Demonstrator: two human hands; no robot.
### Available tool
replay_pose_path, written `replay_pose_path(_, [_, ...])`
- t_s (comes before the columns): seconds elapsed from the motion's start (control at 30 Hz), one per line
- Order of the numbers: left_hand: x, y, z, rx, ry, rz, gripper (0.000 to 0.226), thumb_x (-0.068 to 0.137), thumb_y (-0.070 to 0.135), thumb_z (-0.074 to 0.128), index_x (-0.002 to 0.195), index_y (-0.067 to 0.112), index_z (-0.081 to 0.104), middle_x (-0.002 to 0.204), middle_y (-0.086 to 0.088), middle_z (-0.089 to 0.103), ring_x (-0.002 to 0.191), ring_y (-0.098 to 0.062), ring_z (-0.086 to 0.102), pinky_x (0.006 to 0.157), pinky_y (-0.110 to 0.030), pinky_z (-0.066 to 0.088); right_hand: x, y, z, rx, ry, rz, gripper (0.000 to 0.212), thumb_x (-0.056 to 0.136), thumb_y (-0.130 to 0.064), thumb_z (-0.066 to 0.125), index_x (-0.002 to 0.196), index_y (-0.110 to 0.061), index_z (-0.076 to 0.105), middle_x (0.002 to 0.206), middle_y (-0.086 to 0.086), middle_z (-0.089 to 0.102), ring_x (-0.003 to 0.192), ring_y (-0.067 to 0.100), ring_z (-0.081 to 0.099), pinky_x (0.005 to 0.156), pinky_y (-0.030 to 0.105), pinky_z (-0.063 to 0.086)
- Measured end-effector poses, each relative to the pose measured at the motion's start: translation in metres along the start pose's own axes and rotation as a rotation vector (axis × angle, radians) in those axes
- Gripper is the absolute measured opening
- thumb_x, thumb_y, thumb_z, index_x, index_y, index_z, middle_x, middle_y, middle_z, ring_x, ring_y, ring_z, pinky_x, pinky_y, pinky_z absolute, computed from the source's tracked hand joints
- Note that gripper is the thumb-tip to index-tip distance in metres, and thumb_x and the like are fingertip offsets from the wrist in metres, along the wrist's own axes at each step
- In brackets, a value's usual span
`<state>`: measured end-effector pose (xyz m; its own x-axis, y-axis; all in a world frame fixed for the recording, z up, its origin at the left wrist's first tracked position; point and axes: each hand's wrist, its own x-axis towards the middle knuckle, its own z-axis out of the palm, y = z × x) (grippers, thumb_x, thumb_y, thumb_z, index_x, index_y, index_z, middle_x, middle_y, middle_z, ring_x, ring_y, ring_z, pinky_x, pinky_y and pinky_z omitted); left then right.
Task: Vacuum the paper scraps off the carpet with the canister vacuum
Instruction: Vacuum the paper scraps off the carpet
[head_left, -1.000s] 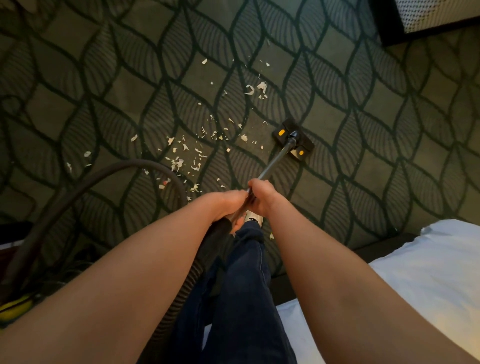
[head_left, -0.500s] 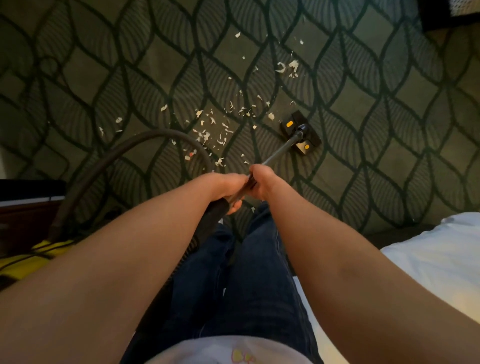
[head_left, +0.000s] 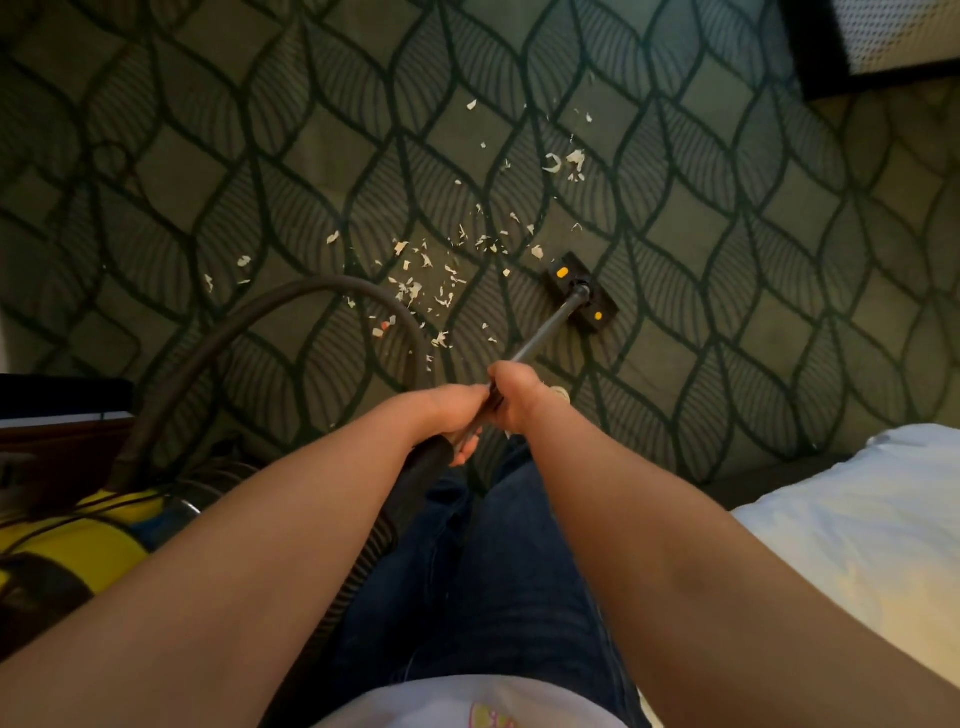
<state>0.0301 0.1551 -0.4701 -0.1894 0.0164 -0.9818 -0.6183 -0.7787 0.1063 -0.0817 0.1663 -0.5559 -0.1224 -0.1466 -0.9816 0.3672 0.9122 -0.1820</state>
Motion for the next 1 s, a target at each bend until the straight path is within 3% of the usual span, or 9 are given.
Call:
replay_pose_path(0.07, [-0.007, 0.004, 0.001, 0.021, -0.004, 0.044, 0.058, 0.099, 0.061, 0.03, 0.078, 0.01, 0.048, 0.048, -0.003, 0.046, 0.036, -0.011, 0.044, 0.038, -0.021, 0.04, -0.007, -0.006, 0.0, 0.013, 0.024, -0.031, 0.037, 0.1, -0.018, 0.041, 0.137, -0.014, 0.037, 0.118, 0.016, 0.059, 0.097, 0.029, 0.066, 0.077, 0.044, 0.06])
replay_pose_path(0.2, [-0.02, 0.019, 0.004, 0.064, 0.0, 0.116, 0.056, 0.1, 0.058, 0.029, 0.083, 0.009, 0.05, 0.053, -0.003, 0.047, 0.04, -0.012, 0.044, 0.041, -0.021, 0.042, -0.019, -0.024, -0.005, 0.018, 0.061, -0.092, 0.044, 0.1, -0.019, 0.04, 0.144, -0.015, 0.035, 0.12, 0.015, 0.06, 0.097, 0.028, 0.066, 0.062, 0.037, 0.059])
replay_pose_path(0.27, [-0.024, 0.028, 0.006, 0.074, -0.002, 0.159, 0.055, 0.101, 0.057, 0.028, 0.086, 0.009, 0.05, 0.052, -0.004, 0.048, 0.042, -0.014, 0.046, 0.043, -0.023, 0.044, -0.022, -0.035, -0.008, 0.018, 0.059, -0.117, 0.05, 0.1, -0.019, 0.041, 0.148, -0.016, 0.032, 0.12, 0.015, 0.061, 0.097, 0.028, 0.067, 0.066, 0.038, 0.059])
replay_pose_path(0.6, [-0.036, 0.101, 0.022, 0.015, 0.039, 0.257, 0.054, 0.099, 0.059, 0.031, 0.086, 0.012, 0.054, 0.052, -0.001, 0.05, 0.043, -0.013, 0.048, 0.046, -0.026, 0.044, -0.04, -0.12, -0.042, -0.017, 0.067, -0.258, 0.033, 0.1, -0.014, 0.042, 0.133, -0.009, 0.04, 0.122, 0.016, 0.057, 0.096, 0.028, 0.063, 0.063, 0.041, 0.057])
replay_pose_path(0.7, [-0.036, 0.135, 0.029, -0.01, 0.062, 0.296, 0.053, 0.1, 0.057, 0.031, 0.085, 0.012, 0.054, 0.054, -0.003, 0.05, 0.045, -0.014, 0.048, 0.048, -0.026, 0.044, -0.035, -0.157, -0.056, -0.041, 0.072, -0.315, 0.035, 0.096, -0.012, 0.047, 0.131, -0.008, 0.041, 0.116, 0.015, 0.059, 0.094, 0.027, 0.064, 0.067, 0.039, 0.058])
replay_pose_path(0.8, [-0.026, 0.178, 0.034, -0.055, 0.077, 0.326, 0.056, 0.101, 0.057, 0.028, 0.085, 0.01, 0.053, 0.052, -0.004, 0.051, 0.041, -0.015, 0.048, 0.046, -0.026, 0.045, -0.024, -0.198, -0.068, -0.098, 0.086, -0.385, 0.038, 0.093, -0.009, 0.048, 0.131, -0.005, 0.044, 0.105, 0.012, 0.057, 0.082, 0.023, 0.059, 0.059, 0.034, 0.052])
replay_pose_path(0.9, [-0.008, 0.229, 0.038, -0.096, 0.075, 0.363, 0.06, 0.1, 0.059, 0.024, 0.096, 0.007, 0.055, 0.052, -0.006, 0.053, 0.043, -0.019, 0.05, 0.049, -0.027, 0.047, -0.008, -0.25, -0.085, -0.128, 0.061, -0.41, 0.037, 0.092, -0.008, 0.048, 0.129, -0.007, 0.046, 0.111, 0.014, 0.059, 0.092, 0.028, 0.061, 0.072, 0.038, 0.056])
replay_pose_path(1.0, [0.012, 0.285, 0.044, -0.127, 0.118, 0.348, 0.065, 0.1, 0.06, 0.022, 0.1, 0.006, 0.059, 0.055, -0.007, 0.057, 0.046, -0.02, 0.054, 0.054, -0.029, 0.049, 0.011, -0.308, -0.104, -0.173, 0.025, -0.397, 0.033, 0.094, -0.007, 0.047, 0.126, -0.011, 0.045, 0.106, 0.013, 0.058, 0.092, 0.028, 0.061, 0.071, 0.038, 0.055])
